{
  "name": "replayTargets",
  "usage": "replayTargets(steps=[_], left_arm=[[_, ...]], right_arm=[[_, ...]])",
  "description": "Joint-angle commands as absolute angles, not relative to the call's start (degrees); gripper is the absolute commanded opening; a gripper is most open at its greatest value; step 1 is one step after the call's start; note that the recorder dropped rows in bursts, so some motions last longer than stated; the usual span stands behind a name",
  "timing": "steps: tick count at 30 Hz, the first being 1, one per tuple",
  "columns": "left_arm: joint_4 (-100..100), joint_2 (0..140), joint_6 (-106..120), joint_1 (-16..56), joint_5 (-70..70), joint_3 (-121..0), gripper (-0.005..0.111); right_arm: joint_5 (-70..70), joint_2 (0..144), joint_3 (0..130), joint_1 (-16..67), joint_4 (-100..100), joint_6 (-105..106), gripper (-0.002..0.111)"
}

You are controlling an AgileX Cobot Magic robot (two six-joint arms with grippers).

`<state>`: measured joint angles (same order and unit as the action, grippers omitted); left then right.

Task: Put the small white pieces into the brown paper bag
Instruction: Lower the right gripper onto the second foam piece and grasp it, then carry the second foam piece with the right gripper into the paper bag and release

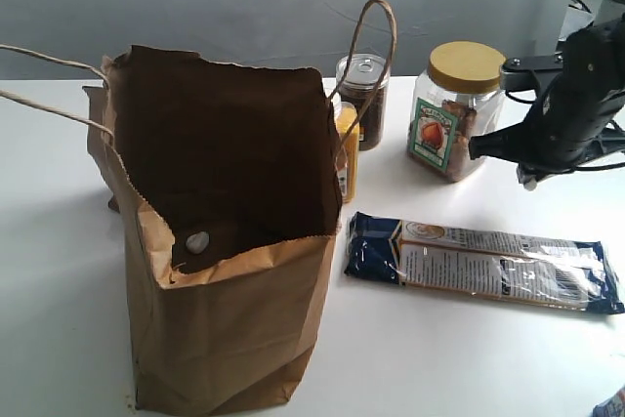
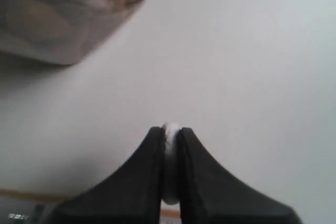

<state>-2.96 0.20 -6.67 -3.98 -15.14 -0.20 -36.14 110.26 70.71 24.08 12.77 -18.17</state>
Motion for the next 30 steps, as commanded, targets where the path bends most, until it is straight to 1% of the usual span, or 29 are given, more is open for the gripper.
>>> replayTargets(steps=[1, 7, 18, 26, 30], left_arm=[[-2.5, 0.0, -6.9, -3.7, -14.9, 0.0, 0.000], [-2.5, 0.0, -6.9, -3.7, -14.9, 0.0, 0.000], [-2.5, 0.0, -6.9, -3.7, -14.9, 0.0, 0.000], [-2.5, 0.0, -6.9, -3.7, -14.9, 0.0, 0.000], [-2.5, 0.0, -6.9, -3.7, -14.9, 0.0, 0.000]], right_arm=[[-31.7, 100.9, 62.3, 26.4, 10.1, -17.7, 0.000], [-27.5, 87.9, 51.3, 33.0, 7.8, -18.4, 0.000], [-27.0, 65.4, 39.6, 50.6, 6.9, -23.9, 0.000], [-25.0, 54.7, 35.8, 62.3, 5.4, -25.9, 0.000], [-20.1, 51.4, 35.8, 67.6, 4.9, -26.2, 0.000]])
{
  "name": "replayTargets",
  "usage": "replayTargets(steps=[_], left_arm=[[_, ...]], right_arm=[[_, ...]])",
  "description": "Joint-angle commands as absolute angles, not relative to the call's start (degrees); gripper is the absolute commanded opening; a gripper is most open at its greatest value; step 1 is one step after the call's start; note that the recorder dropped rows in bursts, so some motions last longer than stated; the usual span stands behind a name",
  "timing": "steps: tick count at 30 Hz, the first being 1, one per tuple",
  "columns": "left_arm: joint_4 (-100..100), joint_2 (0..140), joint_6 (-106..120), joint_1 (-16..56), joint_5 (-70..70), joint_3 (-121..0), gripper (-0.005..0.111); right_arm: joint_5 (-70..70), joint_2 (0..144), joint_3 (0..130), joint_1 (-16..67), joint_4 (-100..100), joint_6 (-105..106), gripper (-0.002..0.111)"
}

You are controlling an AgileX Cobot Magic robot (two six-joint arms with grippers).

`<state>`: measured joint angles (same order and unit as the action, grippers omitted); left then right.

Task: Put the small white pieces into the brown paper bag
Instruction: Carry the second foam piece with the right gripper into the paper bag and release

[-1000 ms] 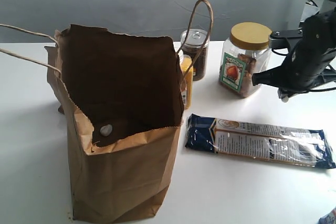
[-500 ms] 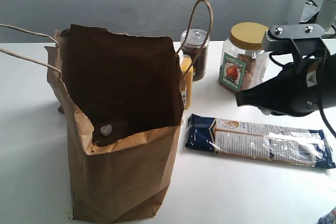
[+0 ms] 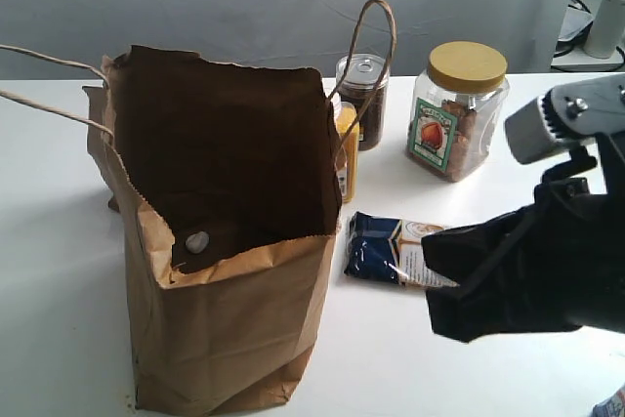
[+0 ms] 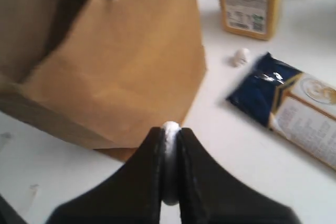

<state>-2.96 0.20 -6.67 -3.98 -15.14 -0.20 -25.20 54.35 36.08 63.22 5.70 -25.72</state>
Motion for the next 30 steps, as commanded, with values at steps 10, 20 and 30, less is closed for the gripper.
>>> replayTargets(steps=[10, 20, 30], left_arm=[[-2.5, 0.0, -6.9, -3.7, -14.9, 0.0, 0.000], [-2.5, 0.0, -6.9, -3.7, -14.9, 0.0, 0.000], [-2.5, 0.0, -6.9, -3.7, -14.9, 0.0, 0.000]], right_arm=[[-4.0, 56.9, 37.0, 71.4, 4.7, -26.2, 0.000], [-3.6, 70.2, 48.6, 71.4, 6.8, -25.9, 0.000], [-4.1, 80.0, 55.8, 71.4, 7.3, -25.8, 0.024]])
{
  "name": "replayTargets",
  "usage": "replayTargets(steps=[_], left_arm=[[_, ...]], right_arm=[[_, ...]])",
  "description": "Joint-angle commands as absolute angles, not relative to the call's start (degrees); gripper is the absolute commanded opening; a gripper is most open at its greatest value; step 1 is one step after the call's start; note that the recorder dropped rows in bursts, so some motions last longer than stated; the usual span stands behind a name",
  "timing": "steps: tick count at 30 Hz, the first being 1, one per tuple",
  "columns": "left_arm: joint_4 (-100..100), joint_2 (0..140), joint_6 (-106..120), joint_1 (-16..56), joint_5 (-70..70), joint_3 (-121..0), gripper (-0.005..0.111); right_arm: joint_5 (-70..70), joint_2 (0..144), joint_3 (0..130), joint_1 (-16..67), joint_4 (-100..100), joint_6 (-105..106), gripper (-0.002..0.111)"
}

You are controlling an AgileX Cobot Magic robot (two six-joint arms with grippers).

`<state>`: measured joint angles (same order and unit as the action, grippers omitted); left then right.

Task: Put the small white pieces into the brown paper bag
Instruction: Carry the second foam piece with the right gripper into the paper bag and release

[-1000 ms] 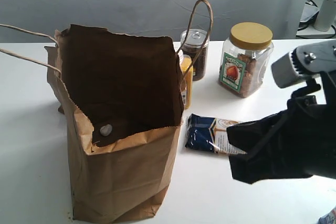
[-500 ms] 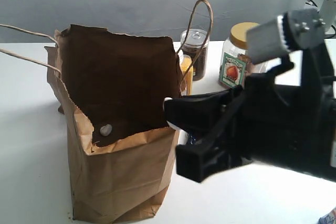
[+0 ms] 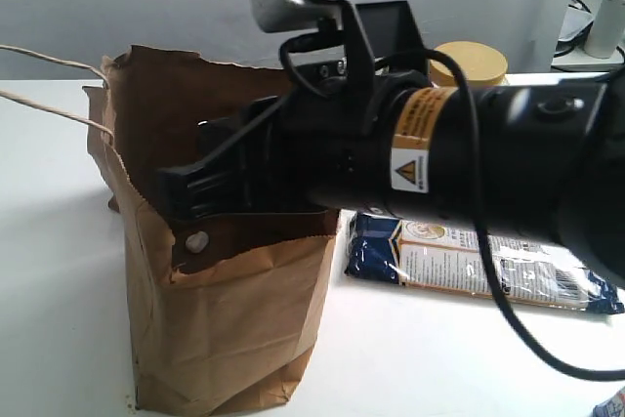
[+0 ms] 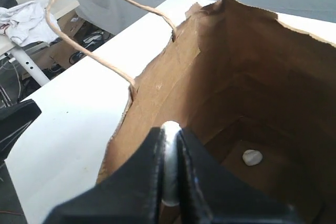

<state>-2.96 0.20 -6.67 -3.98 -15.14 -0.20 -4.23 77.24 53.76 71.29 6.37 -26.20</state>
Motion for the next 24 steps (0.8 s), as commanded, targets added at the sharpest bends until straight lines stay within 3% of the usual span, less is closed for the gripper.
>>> replayTargets(steps=[1, 2, 5, 7, 12, 18, 24], left_arm=[[-2.5, 0.0, -6.9, -3.7, -14.9, 0.0, 0.000], [-2.5, 0.0, -6.9, -3.7, -14.9, 0.0, 0.000], [-2.5, 0.0, -6.9, -3.7, -14.9, 0.0, 0.000], [-2.5, 0.0, -6.9, -3.7, -14.9, 0.0, 0.000], [-2.5, 0.0, -6.9, -3.7, -14.9, 0.0, 0.000], [-2.5, 0.0, -6.9, -3.7, -14.9, 0.0, 0.000], [-2.5, 0.0, -6.9, -3.7, -14.9, 0.0, 0.000]], right_arm=[[-4.1, 80.3, 55.8, 71.4, 7.3, -25.8, 0.032], [-4.1, 80.4, 55.8, 71.4, 7.3, -25.9, 0.043], [-4.6, 80.3, 55.8, 71.4, 7.3, -26.8, 0.049], [-5.3, 79.5, 55.8, 71.4, 7.3, -27.6, 0.042], [-16.4, 70.9, 55.8, 74.2, 7.3, -27.9, 0.000], [-34.4, 63.4, 55.8, 74.2, 9.1, -29.7, 0.000], [-37.7, 56.8, 49.7, 72.5, 16.2, -36.5, 0.000]])
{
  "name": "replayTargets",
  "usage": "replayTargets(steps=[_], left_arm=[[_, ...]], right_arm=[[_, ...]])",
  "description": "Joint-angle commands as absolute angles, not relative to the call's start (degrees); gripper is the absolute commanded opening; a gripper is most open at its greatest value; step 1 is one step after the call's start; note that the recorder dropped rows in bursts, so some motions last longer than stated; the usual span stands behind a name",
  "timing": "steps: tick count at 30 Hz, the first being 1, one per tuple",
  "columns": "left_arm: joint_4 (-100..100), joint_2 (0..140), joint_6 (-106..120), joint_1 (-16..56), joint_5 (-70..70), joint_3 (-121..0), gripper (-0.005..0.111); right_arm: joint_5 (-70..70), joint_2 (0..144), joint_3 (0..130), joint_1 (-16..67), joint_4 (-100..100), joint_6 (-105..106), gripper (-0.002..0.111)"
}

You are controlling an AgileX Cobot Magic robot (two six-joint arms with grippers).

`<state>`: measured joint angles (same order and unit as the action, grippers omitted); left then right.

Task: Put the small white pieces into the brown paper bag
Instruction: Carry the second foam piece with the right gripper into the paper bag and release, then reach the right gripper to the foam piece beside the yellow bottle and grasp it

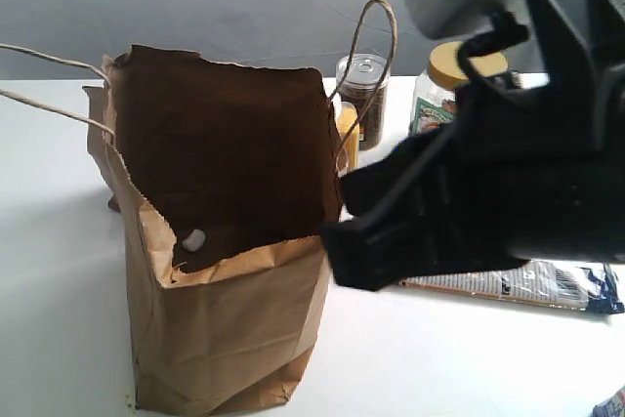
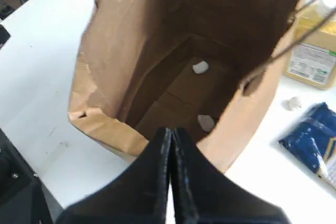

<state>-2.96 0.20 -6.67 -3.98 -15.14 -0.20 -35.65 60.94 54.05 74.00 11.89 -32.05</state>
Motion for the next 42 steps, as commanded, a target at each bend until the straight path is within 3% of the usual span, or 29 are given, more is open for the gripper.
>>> replayTargets(steps=[1, 8, 17, 29, 36, 42], left_arm=[[-2.5, 0.0, -6.9, -3.7, -14.9, 0.0, 0.000], [-2.5, 0.0, -6.9, -3.7, -14.9, 0.0, 0.000], [-2.5, 0.0, -6.9, -3.7, -14.9, 0.0, 0.000], [-2.5, 0.0, -6.9, -3.7, -14.9, 0.0, 0.000], [-2.5, 0.0, -6.9, -3.7, -14.9, 0.0, 0.000], [-2.5, 0.0, -6.9, -3.7, -14.9, 0.0, 0.000]], right_arm=[[-37.7, 55.9, 48.5, 71.5, 16.3, -36.8, 0.000], [-31.7, 57.0, 42.3, 58.7, 16.3, -35.4, 0.000], [-14.1, 74.6, 42.2, 48.8, 13.4, -29.6, 0.000], [-12.7, 96.2, 55.7, 47.2, 10.0, -21.5, 0.000], [-15.3, 104.6, 63.0, 47.2, 6.9, -18.1, 0.026], [-14.8, 108.7, 64.8, 47.3, 5.4, -18.0, 0.031]])
